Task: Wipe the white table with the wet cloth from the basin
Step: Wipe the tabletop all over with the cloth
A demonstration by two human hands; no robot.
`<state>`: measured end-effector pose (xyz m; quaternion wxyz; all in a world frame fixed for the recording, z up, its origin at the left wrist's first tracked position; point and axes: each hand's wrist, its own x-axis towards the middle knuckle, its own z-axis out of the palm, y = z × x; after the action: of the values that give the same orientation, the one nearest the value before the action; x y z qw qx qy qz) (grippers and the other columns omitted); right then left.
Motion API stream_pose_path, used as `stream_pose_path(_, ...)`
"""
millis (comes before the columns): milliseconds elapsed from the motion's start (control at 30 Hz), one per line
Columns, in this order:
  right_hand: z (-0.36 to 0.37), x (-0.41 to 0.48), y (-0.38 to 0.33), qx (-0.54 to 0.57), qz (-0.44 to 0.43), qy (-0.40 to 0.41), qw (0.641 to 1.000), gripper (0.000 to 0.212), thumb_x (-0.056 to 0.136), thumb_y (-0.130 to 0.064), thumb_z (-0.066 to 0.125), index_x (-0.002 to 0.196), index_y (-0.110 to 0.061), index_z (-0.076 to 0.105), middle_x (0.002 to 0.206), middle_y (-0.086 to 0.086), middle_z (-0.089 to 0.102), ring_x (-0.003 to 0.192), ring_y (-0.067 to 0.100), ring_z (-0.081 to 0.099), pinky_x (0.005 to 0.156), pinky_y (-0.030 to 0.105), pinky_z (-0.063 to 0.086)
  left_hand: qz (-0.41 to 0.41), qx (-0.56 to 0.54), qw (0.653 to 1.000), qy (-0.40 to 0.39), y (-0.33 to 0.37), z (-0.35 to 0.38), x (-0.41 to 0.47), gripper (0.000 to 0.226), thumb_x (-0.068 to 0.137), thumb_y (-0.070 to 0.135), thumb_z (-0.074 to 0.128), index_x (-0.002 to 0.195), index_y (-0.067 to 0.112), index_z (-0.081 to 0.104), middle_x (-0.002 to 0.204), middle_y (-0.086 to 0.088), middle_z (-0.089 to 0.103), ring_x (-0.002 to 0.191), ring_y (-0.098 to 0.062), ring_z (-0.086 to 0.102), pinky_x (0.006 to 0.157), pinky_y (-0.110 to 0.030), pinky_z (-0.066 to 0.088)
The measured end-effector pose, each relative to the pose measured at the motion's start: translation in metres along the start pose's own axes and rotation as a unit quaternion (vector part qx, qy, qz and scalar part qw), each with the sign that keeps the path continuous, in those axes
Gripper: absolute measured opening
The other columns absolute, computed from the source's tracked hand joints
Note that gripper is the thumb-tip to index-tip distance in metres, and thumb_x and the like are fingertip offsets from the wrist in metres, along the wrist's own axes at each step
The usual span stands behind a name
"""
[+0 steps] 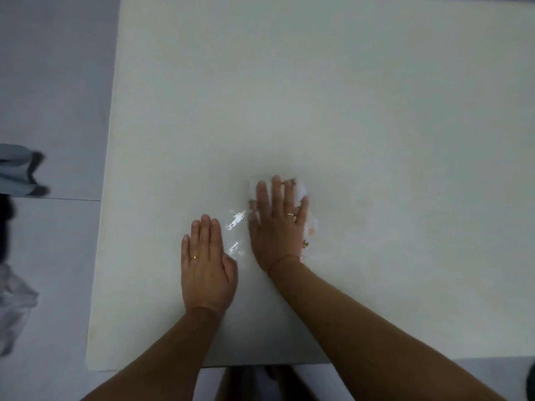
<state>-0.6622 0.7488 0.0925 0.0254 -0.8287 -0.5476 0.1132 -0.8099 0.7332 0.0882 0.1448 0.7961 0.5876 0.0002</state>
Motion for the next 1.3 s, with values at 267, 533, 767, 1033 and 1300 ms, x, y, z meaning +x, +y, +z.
stream_pose_path(267,-0.016,0.060,0.074,-0.042,-0.056,-0.024,0.997,0.058,0.098,-0.042,0.029,0.151,-0.027,0.013,0.161,0.002,0.008,0.148,0.024,0.005,0.116,0.051,-0.001,-0.008,-0.008,1.000,-0.003,0.004,-0.004,0.001,0.064,0.085,0.020,0.030,0.146,0.002,0.032,0.155,-0.015,0.028,0.146,-0.029,0.021,0.119,-0.047,0.016)
stream_pose_path(533,-0.007,0.041,-0.005,-0.034,-0.204,-0.062,0.976,0.061,0.095,-0.043,0.035,0.150,-0.021,0.021,0.159,0.009,0.016,0.146,0.031,0.012,0.115,0.060,0.007,-0.007,-0.004,1.000,-0.028,0.004,-0.007,0.001,0.064,0.087,0.023,0.028,0.147,0.001,0.028,0.155,-0.018,0.026,0.145,-0.031,0.020,0.118,-0.047,0.015)
stream_pose_path(767,-0.029,0.116,0.072,-0.029,0.072,-0.031,0.997,0.059,0.099,-0.045,0.019,0.151,-0.027,-0.002,0.161,0.000,-0.007,0.147,0.022,-0.009,0.117,0.049,-0.007,0.036,-0.053,0.998,-0.013,0.008,-0.021,0.025,0.060,0.091,0.026,0.031,0.144,-0.001,0.034,0.154,-0.018,0.028,0.144,-0.033,0.024,0.118,-0.047,0.014)
stream_pose_path(1033,-0.023,0.113,0.029,-0.054,-0.217,-0.048,0.973,0.057,0.096,-0.044,0.020,0.150,-0.024,0.021,0.158,0.005,0.019,0.146,0.027,0.014,0.117,0.052,0.003,0.030,-0.048,0.997,0.058,0.043,-0.039,0.175,0.061,0.093,0.027,0.024,0.147,-0.001,0.028,0.155,-0.019,0.024,0.145,-0.033,0.020,0.119,-0.044,0.009)
stream_pose_path(1300,-0.024,0.173,0.028,0.006,0.152,0.010,0.988,0.059,0.099,-0.041,0.022,0.152,-0.025,0.001,0.161,0.003,-0.003,0.147,0.025,-0.007,0.116,0.050,-0.009,0.055,-0.003,0.998,0.022,0.034,-0.018,0.195,0.065,0.090,0.029,0.023,0.151,0.005,0.018,0.159,-0.015,0.015,0.148,-0.028,0.012,0.121,-0.043,0.007)
